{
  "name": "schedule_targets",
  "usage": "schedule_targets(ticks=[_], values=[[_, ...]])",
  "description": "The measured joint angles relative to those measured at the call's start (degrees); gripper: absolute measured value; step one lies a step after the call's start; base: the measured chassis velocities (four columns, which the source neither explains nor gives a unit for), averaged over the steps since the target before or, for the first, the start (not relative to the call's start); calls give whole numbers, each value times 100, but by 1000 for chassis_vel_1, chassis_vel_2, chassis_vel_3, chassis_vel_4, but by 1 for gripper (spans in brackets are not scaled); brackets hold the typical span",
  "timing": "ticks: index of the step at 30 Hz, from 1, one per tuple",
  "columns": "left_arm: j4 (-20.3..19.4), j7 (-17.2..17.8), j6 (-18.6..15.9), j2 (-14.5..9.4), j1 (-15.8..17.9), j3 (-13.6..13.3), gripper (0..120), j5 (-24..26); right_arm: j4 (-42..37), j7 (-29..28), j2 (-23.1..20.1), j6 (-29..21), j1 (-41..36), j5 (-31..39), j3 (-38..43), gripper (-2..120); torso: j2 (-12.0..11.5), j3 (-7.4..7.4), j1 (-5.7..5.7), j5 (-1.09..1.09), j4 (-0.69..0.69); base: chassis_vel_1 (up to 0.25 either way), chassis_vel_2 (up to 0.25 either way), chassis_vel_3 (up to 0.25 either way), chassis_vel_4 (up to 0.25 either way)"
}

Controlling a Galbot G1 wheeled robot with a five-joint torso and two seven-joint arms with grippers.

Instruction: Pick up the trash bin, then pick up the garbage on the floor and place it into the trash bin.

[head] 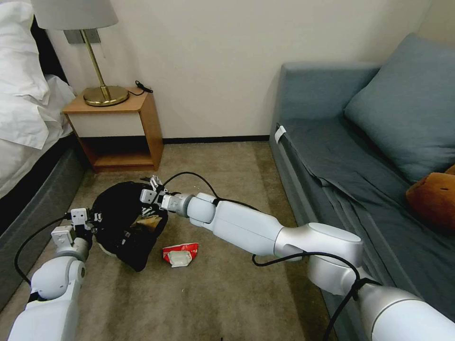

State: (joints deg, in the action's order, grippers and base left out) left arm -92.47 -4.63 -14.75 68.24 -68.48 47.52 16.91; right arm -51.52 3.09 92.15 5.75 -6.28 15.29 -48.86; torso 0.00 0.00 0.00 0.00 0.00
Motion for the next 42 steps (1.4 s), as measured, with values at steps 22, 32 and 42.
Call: schedule_targets(ticks=[22,32,42], values=[[606,-83,189,-704,-270,767,5,176,542,-219,-2,-983,-1464,148,888,100,0,0,0,-1,0,0,0,0,0],[574,-94,174,-668,-293,743,5,143,675,46,-1,-958,-2263,-599,1028,100,0,0,0,0,-1,0,0,0,0],[271,-108,126,-742,-642,885,5,244,1015,412,-1,-456,-2396,-997,1203,100,0,0,0,0,0,0,0,0,0]])
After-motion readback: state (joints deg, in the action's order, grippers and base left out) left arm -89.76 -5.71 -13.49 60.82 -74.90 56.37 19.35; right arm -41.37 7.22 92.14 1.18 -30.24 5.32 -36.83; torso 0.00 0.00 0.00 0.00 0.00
